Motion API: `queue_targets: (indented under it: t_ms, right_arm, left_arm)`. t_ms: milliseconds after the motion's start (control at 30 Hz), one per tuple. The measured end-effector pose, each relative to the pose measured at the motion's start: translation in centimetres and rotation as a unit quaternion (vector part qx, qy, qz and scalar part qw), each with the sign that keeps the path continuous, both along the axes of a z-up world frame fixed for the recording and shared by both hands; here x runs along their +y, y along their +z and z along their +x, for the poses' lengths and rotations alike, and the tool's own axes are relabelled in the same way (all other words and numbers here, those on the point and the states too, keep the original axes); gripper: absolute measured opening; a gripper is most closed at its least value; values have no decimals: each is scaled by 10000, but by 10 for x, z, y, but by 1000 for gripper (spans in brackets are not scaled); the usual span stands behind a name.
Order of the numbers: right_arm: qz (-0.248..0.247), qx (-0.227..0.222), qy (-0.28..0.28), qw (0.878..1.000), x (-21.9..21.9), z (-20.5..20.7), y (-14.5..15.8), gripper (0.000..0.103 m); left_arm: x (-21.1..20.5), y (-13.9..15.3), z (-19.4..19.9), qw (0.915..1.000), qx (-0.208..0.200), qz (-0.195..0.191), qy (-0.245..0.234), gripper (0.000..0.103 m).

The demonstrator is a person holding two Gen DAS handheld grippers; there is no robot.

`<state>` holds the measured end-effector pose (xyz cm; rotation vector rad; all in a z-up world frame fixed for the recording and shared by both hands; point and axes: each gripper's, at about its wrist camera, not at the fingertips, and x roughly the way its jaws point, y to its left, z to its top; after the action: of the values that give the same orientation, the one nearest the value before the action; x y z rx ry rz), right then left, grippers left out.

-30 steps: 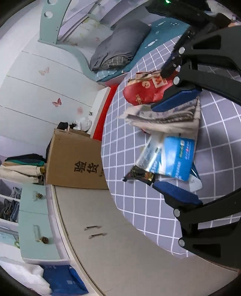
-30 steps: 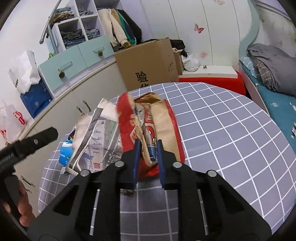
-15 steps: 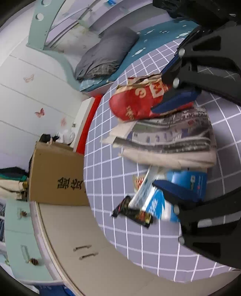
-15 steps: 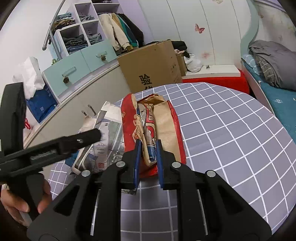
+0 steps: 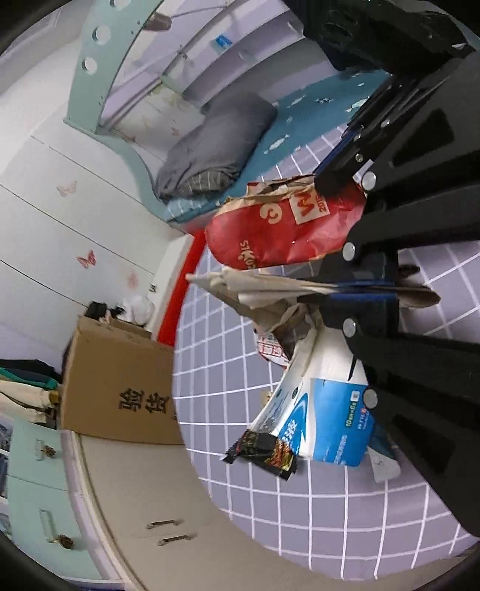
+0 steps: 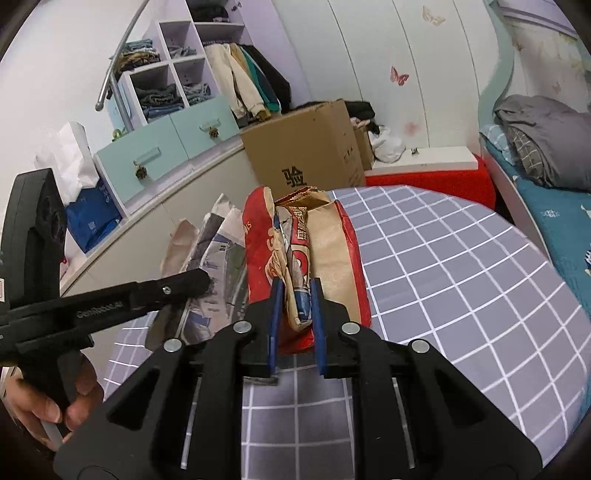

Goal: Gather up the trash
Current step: 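Carry the red bag and folded paper over the wastebasket with both tools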

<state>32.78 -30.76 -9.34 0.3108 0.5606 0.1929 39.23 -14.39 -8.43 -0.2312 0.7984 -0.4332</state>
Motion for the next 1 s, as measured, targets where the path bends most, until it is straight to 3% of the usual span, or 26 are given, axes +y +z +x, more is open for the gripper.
queue_targets:
  t_ms: [267,433,567,800,1000]
  right_arm:
    - [-65,-389,199,9990,27,-33,42,15]
    - [-184,-610,559,9964,70,-49,67,15]
    - [-302,-690,999,9922,121,-57,80,15]
    - [-458,-541,2017,9769,240,-73,71,15]
    - [-582,-190,2802,9580,342,-82,38,15]
  left_arm:
    - [39,42,-43,9984,-414,-361,106,2]
    - [96,64,-81,9950,-721,-472,506,2]
    - [149,73,-110,9908,-950,-304,918,2]
    - [255,56,-160,9801,-876,-220,1769,2]
    - [344,7,-193,9624,-468,-14,2676,2]
